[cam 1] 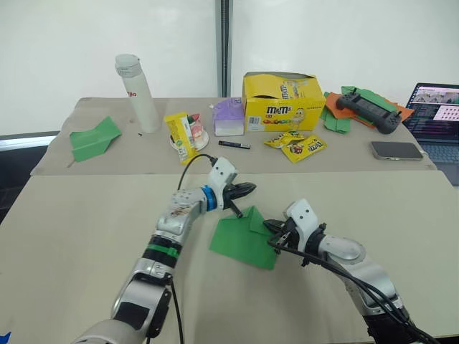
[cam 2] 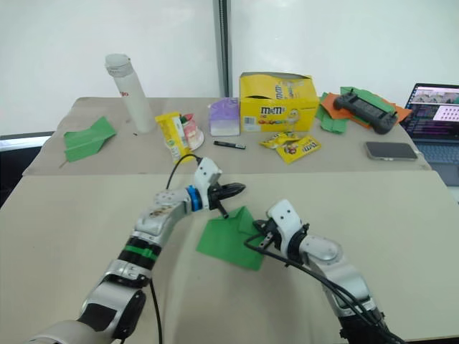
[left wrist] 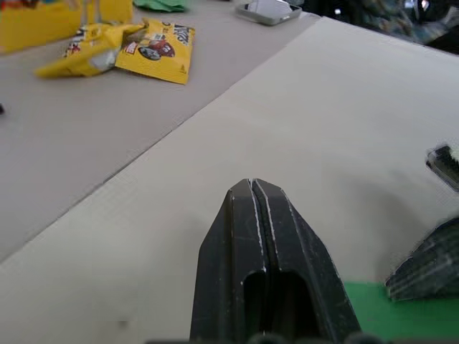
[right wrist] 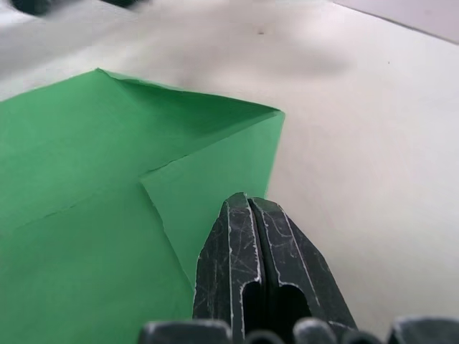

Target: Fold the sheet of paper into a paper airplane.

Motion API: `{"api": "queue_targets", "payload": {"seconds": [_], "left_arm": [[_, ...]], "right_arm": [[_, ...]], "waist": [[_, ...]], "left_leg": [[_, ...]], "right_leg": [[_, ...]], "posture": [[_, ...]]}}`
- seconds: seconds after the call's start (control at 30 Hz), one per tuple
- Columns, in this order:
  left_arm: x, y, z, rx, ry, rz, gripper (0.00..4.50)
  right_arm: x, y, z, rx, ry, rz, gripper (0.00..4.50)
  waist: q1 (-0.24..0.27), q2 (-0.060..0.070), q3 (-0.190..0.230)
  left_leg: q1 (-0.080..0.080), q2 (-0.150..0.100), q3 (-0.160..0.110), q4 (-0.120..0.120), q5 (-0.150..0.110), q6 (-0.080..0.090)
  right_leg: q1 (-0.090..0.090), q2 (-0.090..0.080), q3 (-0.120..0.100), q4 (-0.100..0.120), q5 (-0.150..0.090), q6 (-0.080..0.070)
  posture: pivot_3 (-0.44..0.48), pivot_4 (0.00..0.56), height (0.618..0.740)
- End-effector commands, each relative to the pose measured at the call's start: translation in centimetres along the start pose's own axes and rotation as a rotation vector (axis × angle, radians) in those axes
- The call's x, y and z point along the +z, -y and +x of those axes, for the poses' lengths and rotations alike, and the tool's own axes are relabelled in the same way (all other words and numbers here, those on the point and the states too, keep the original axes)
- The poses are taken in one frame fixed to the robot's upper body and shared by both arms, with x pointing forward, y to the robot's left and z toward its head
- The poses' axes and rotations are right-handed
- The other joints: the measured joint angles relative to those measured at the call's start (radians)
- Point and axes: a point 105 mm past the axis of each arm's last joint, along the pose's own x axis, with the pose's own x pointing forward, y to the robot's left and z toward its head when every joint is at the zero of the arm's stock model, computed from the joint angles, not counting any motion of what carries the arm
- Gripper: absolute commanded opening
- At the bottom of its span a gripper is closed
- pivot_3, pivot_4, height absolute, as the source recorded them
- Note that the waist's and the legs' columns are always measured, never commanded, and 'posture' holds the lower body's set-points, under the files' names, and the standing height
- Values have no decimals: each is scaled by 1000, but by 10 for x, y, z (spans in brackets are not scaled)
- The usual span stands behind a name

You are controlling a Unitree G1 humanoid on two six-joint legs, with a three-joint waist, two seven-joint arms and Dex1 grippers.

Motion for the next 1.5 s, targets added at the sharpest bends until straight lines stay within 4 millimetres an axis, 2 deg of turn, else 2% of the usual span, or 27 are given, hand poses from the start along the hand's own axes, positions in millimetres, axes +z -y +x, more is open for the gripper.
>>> {"api": "queue_targets", "payload": {"seconds": [0.03,0.13,0.27,0.47,0.67,0.83,1.0,1.2,1.37,1.5], "left_arm": [[-20,22,-10,-98,-73,70,17],[-34,29,-16,-113,-116,66,17],[-37,34,-13,-120,-127,54,17],[-47,39,-8,-145,-185,103,17],[-53,41,-10,-146,-205,102,17],[-56,40,-12,-142,-215,99,17],[-57,40,-13,-140,-219,99,17],[-55,38,-13,-122,-209,93,17],[-49,17,-15,8,-150,-133,17],[-48,16,-20,20,-135,-260,17]], "right_arm": [[27,23,-19,-66,75,-15,0],[31,35,-34,-92,69,-21,0],[19,39,-48,-65,-27,-63,0],[-7,2,-53,131,-163,-58,0],[-18,-20,-52,213,-180,2,0],[-16,-21,-44,201,-124,40,0],[10,-16,-38,192,51,105,0],[21,-18,-28,205,98,117,0],[23,-19,-16,220,136,151,0],[25,-13,-8,212,155,159,0]], "waist": [[1,1,0],[11,1,2],[20,1,2],[23,1,2],[24,1,2],[23,1,2],[23,1,2],[23,1,2],[22,1,2],[12,1,2]], "left_leg": [[-1,0,0,0,0,0],[-4,-1,0,0,0,0],[-4,0,0,1,0,0],[-4,0,1,1,0,0],[-2,0,0,1,0,0],[-1,1,0,1,0,0],[-1,1,0,1,0,0],[-1,1,0,1,0,0],[-1,1,0,1,0,0],[-1,1,0,1,0,0]], "right_leg": [[-1,0,0,0,0,0],[-4,-1,0,0,0,-1],[-3,-1,0,0,0,-1],[-3,-1,0,-1,0,0],[1,-1,0,-1,-5,8],[1,-1,0,-1,-5,8],[0,-1,0,-1,-4,7],[0,-1,0,-1,-3,4],[0,-1,0,0,-3,5],[0,-1,0,0,-3,5]], "posture": [[0,150,740],[0,150,740],[0,150,740],[0,150,740],[0,150,740],[0,150,740],[0,150,740],[0,150,740],[0,150,740],[0,150,740]]}}
